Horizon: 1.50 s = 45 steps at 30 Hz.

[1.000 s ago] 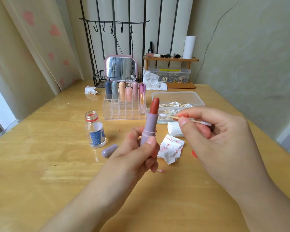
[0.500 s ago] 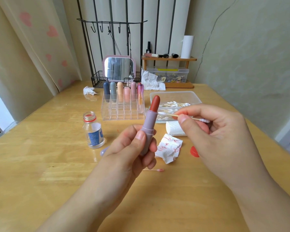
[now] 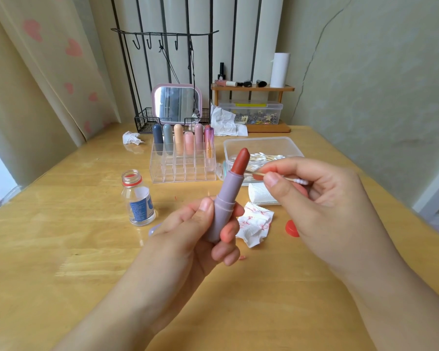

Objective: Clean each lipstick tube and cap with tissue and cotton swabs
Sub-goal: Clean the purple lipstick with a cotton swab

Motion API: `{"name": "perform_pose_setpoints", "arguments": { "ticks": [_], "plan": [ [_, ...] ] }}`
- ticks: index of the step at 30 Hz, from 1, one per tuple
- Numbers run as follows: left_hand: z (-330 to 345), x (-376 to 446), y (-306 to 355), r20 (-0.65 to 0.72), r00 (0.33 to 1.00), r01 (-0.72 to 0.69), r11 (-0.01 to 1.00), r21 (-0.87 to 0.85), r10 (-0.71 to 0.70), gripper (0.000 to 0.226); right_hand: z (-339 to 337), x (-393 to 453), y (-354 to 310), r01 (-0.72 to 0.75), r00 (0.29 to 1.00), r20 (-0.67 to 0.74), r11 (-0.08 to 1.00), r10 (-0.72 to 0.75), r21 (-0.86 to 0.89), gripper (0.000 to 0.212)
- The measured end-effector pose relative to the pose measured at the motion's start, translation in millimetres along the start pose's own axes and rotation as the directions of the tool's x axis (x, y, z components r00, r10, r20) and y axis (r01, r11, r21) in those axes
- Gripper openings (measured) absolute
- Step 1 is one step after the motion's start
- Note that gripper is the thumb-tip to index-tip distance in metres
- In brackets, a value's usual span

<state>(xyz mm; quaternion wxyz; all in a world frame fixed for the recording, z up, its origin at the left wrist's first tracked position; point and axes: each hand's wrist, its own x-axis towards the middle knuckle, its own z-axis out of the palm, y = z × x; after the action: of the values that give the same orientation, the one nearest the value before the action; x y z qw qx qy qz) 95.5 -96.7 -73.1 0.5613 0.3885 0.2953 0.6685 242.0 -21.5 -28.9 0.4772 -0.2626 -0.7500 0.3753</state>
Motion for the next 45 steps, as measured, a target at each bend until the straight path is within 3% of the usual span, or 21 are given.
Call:
{"name": "perform_pose_setpoints", "arguments": {
  "ticks": [5, 15, 22, 30, 45],
  "plan": [
    [-3.4, 0.6, 1.0, 0.051, 0.999, -0.001, 0.999, -0.039, 0.003, 0.034, -2.0, 0.9, -0.1, -0.020, 0.999, 0.025, 1.000, 0.020, 0.021, 0.012],
    [1.1, -2.1, 5.6, 0.001, 1.000, 0.003, 0.997, -0.083, -0.003, 0.029, -2.3, -0.1, 0.1, -0.026, 0.999, 0.027, 0.999, 0.025, 0.022, 0.012],
    [3.3, -5.5, 6.8, -0.012, 1.000, -0.008, 1.000, -0.002, 0.008, 0.030, -1.3, -0.6, -2.6, -0.029, 0.999, 0.041, 0.999, 0.029, 0.020, 0.012],
    [1.8, -1.3, 3.6, -0.007, 1.000, -0.010, 1.000, -0.009, 0.010, 0.022, -1.1, -0.9, 0.1, -0.004, 1.000, 0.023, 1.000, 0.004, 0.017, 0.012],
    [-1.9, -1.7, 1.6, 0.032, 0.999, 0.002, 0.999, -0.036, -0.001, 0.028, -1.9, -0.3, -2.3, -0.014, 1.000, 0.026, 0.999, 0.013, 0.037, 0.011]
  ]
}}
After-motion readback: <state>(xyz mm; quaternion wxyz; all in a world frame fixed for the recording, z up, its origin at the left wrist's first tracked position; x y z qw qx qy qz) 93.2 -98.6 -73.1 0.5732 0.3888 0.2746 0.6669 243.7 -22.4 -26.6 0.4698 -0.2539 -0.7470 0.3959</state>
